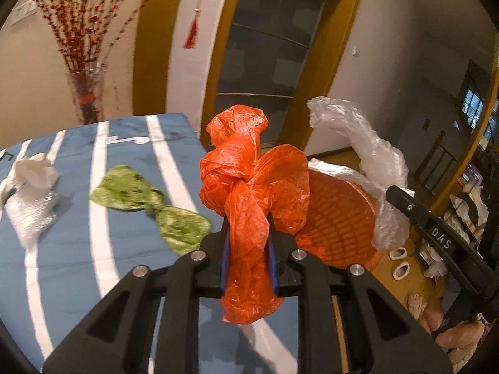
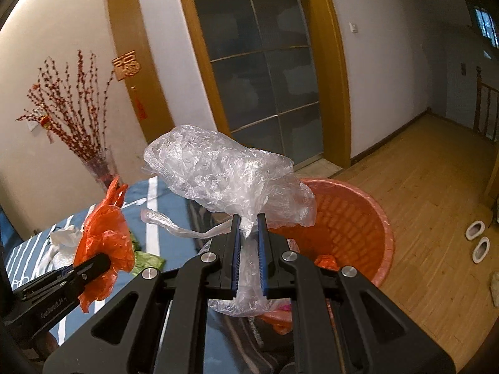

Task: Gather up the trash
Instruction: 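Carry both bags over the wastebasket and open both tools, then move both tools back over the table, then grasp the green paw-print bag with the right tool while the left tool grasps the bubble-wrap bag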

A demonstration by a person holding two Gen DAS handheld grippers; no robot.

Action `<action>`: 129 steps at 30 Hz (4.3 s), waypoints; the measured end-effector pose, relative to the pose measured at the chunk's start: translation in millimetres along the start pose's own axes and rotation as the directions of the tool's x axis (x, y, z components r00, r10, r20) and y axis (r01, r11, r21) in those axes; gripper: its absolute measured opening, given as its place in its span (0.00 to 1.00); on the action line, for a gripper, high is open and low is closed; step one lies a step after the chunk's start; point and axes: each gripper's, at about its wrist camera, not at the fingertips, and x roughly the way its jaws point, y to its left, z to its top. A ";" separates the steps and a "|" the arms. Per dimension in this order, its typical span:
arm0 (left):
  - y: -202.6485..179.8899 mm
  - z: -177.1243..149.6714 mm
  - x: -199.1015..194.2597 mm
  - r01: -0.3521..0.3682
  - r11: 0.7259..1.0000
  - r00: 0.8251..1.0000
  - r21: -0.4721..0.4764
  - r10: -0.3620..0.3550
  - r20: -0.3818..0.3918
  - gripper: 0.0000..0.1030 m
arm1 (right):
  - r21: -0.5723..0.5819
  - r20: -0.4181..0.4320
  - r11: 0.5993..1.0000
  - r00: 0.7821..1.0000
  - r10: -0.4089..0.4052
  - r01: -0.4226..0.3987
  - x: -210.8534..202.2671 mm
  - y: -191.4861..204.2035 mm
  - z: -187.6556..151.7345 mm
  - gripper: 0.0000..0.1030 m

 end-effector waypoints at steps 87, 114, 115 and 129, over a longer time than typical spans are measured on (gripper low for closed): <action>247.0 -44.3 -50.4 -0.451 0.862 0.892 -0.233 0.446 -0.077 0.65 | -0.221 -0.345 0.936 0.920 0.187 -0.274 123.1 172.3 -47.4 0.59; 306.3 -25.3 -11.2 -0.409 0.817 0.912 -0.407 0.381 -0.150 0.64 | -0.309 -0.414 0.917 0.904 0.108 -0.251 162.1 202.5 -64.6 0.20; 307.6 -25.1 -7.7 -0.407 0.815 0.913 -0.412 0.376 -0.158 0.59 | -0.307 -0.414 0.918 0.904 0.109 -0.252 161.7 201.9 -65.0 0.20; 274.2 -26.5 -33.7 -0.397 0.856 0.917 -0.332 0.389 -0.094 0.18 | -0.266 -0.390 0.929 0.910 0.140 -0.257 133.7 183.8 -60.7 0.19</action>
